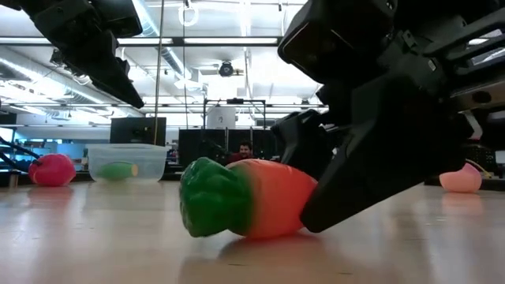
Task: Pick and placing Produce into tupperware
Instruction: Put the orange carrot into the transparent bin
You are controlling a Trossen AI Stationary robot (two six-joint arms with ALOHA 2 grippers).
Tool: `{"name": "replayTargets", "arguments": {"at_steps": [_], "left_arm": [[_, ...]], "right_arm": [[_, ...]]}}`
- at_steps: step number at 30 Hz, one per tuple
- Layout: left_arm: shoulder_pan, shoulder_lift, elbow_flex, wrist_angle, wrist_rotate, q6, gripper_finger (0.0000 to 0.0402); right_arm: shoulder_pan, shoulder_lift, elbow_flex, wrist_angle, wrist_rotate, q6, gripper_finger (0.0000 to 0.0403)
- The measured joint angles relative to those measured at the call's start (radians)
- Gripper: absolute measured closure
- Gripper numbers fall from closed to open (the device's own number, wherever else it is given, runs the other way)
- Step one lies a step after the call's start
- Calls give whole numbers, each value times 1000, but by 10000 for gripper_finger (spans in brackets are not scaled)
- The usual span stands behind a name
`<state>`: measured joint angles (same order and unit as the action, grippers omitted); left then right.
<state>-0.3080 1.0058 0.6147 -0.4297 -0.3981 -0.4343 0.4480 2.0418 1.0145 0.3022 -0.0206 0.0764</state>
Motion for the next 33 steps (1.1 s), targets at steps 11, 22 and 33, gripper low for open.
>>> {"name": "replayTargets", "arguments": {"at_steps": [11, 22, 33], "left_arm": [[0, 0, 0, 0, 0, 1, 179], [0, 0, 0, -1, 0, 2, 181], [0, 3, 0, 56, 0, 2, 185]], "right_arm": [[0, 0, 0, 5, 1, -21, 291], [-14, -66, -1, 2, 37, -24, 280], [-115, -224, -1, -40, 229, -158, 280]]}}
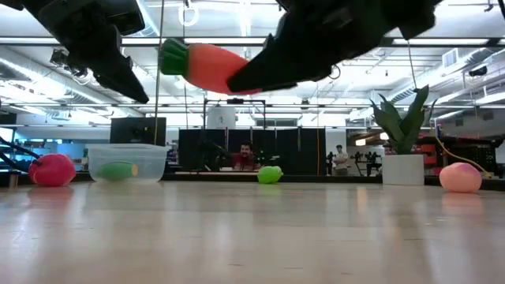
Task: Pick and placing Produce into tupperware
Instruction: Put the orange carrot into the transparent bin
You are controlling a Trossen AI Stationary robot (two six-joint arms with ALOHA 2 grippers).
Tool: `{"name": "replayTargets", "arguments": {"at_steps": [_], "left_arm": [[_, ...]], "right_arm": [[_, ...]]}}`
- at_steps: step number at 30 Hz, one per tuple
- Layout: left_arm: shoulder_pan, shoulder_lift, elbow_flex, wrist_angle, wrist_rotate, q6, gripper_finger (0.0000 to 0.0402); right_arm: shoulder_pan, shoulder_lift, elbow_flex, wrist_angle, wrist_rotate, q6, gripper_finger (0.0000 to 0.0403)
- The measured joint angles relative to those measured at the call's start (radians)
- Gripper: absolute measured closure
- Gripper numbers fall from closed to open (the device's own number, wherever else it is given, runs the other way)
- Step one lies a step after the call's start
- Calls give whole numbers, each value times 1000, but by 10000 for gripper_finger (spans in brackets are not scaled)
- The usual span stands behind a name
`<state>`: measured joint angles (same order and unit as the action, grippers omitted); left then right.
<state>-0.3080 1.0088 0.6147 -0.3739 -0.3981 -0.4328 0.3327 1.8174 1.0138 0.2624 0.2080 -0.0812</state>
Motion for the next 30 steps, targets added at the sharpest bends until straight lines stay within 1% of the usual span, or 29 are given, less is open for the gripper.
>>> {"name": "replayTargets", "arguments": {"at_steps": [3, 6, 9, 11, 18, 24, 30], "left_arm": [[0, 0, 0, 23, 0, 16, 190], [-1, 0, 0, 64, -1, 103, 196], [-5, 0, 0, 106, 1, 205, 201], [-10, 0, 0, 132, 3, 238, 204], [-9, 25, 0, 215, 3, 235, 201], [-9, 94, 0, 311, 3, 237, 206], [-10, 127, 0, 321, 3, 235, 208]], "right_arm": [[-37, -28, 0, -26, 60, -30, 280], [-72, -39, 0, -42, 104, -55, 280], [-101, -39, 0, -42, 107, -86, 280], [-113, -39, 0, -42, 107, -103, 280], [-130, -39, 0, -38, 107, -158, 281], [-135, -39, 0, -31, 130, -162, 280], [-134, -39, 0, -30, 132, -165, 279]]}}
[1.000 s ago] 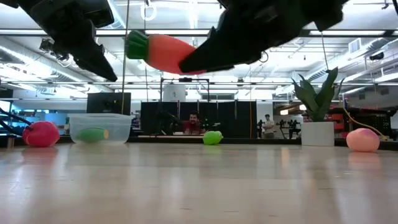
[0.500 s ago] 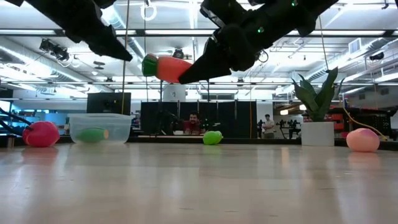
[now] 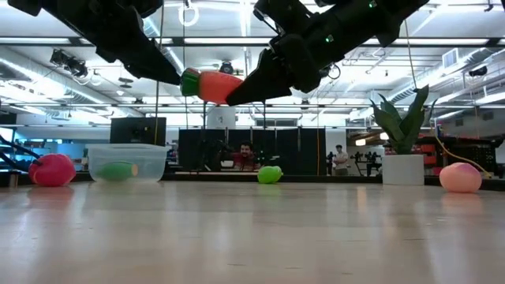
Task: Pick and placing Produce into tupperware
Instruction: Put the orange carrot into the transparent bin
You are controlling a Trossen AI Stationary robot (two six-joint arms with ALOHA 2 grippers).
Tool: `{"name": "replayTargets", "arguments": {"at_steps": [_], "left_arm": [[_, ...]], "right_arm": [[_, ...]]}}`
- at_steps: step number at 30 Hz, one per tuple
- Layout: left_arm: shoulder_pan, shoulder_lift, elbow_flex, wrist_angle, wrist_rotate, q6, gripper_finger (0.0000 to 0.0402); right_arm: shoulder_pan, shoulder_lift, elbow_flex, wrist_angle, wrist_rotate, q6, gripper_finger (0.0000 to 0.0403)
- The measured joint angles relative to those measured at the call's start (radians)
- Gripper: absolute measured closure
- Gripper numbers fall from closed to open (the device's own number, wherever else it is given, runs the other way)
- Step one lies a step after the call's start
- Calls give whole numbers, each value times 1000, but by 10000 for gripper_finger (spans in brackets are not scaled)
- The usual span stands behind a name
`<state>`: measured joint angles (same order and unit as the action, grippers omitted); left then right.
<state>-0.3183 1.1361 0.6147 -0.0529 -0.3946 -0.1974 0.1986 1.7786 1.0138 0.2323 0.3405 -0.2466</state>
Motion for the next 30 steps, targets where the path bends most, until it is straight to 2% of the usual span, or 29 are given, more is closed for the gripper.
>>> {"name": "replayTargets", "arguments": {"at_steps": [9, 17, 25, 30], "left_arm": [[0, 63, 0, 61, 0, 7, 213], [0, 63, 0, 134, 0, 7, 214], [2, 66, 0, 135, 0, -24, 213], [9, 110, 0, 156, 0, -45, 215]], "right_arm": [[0, 0, 0, 3, 0, 0, 279], [0, 0, 0, 10, -1, 0, 279], [0, 0, 0, 10, -1, 0, 279], [0, 0, 0, 12, 0, 0, 277]]}}
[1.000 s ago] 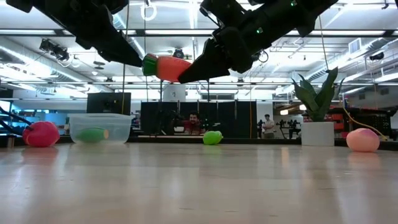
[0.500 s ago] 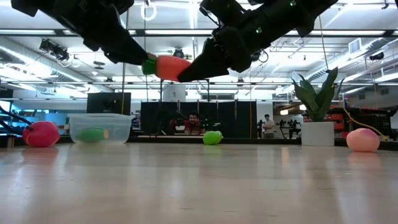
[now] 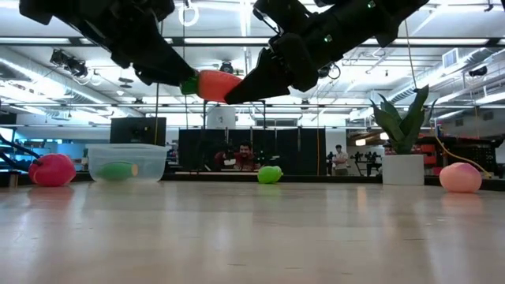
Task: Pick and placing Produce into tupperware
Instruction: Put the orange carrot into the transparent bin
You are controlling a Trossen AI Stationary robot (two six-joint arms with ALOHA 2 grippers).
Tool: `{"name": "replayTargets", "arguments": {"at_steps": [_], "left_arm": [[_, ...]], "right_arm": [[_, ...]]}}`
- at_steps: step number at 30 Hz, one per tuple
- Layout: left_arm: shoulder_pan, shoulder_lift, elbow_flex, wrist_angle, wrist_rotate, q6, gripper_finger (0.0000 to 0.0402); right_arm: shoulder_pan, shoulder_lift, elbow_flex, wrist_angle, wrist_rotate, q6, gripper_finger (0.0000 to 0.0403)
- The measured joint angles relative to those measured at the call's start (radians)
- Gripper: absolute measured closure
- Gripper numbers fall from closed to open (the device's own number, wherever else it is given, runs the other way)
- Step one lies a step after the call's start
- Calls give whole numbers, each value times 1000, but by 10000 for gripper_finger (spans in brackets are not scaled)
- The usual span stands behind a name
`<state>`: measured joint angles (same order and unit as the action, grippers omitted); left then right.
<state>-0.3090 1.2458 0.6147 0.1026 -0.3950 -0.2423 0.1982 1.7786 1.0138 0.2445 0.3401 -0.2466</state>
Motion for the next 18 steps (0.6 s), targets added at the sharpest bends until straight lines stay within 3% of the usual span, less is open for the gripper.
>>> {"name": "replayTargets", "arguments": {"at_steps": [9, 18], "left_arm": [[4, 31, 0, 25, 0, 51, 222], [4, 31, 0, 26, 1, 52, 261]], "right_arm": [[0, 0, 0, -1, 0, 0, 278], [0, 0, 0, -5, 0, -3, 279]]}}
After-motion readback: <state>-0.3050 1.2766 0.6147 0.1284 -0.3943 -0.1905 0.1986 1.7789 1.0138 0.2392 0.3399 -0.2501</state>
